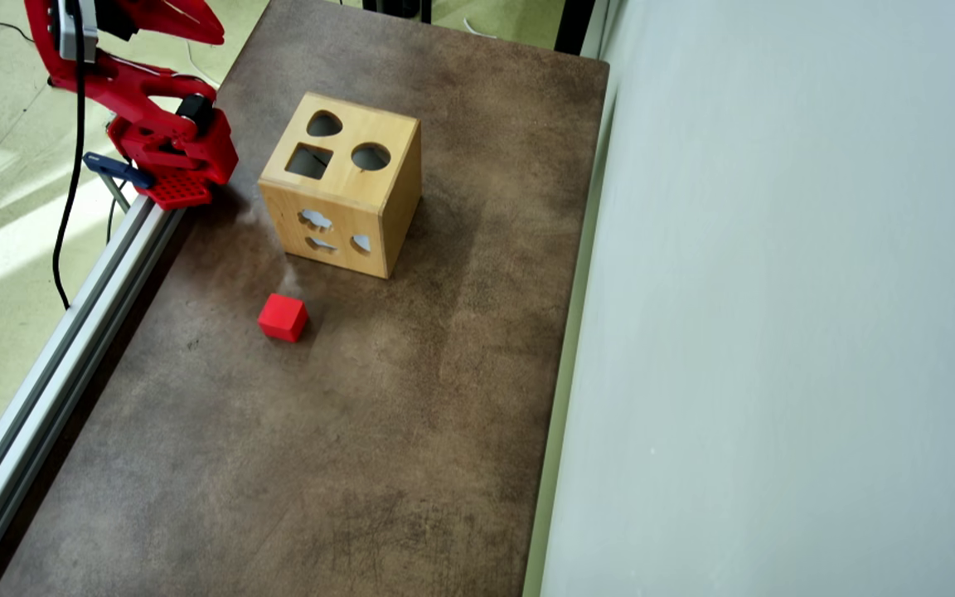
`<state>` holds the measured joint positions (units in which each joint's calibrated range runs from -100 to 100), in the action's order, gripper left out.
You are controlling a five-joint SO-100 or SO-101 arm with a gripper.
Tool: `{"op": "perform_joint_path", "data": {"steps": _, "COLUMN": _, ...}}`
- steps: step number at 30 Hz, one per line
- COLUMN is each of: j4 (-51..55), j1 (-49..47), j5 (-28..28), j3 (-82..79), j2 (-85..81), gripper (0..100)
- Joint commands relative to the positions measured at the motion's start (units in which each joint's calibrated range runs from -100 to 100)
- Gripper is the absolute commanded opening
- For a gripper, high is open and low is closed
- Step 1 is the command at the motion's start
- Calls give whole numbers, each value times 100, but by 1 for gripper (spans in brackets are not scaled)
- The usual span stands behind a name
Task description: Pick and place the red cube on the square hole
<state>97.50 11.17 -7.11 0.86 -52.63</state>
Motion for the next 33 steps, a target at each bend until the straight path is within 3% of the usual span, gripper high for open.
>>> {"op": "perform_joint_path", "data": {"steps": 1, "j4": 9, "j1": 896, "j5": -630, "j3": 111, "j2": 698, "gripper": 4}}
{"op": "perform_joint_path", "data": {"steps": 11, "j4": -128, "j1": 2397, "j5": -1402, "j3": 192, "j2": 2855, "gripper": 4}}
{"op": "perform_joint_path", "data": {"steps": 18, "j4": -1028, "j1": 2515, "j5": -1431, "j3": 102, "j2": 3908, "gripper": 4}}
{"op": "perform_joint_path", "data": {"steps": 33, "j4": -1680, "j1": 2441, "j5": -1426, "j3": 183, "j2": 5488, "gripper": 4}}
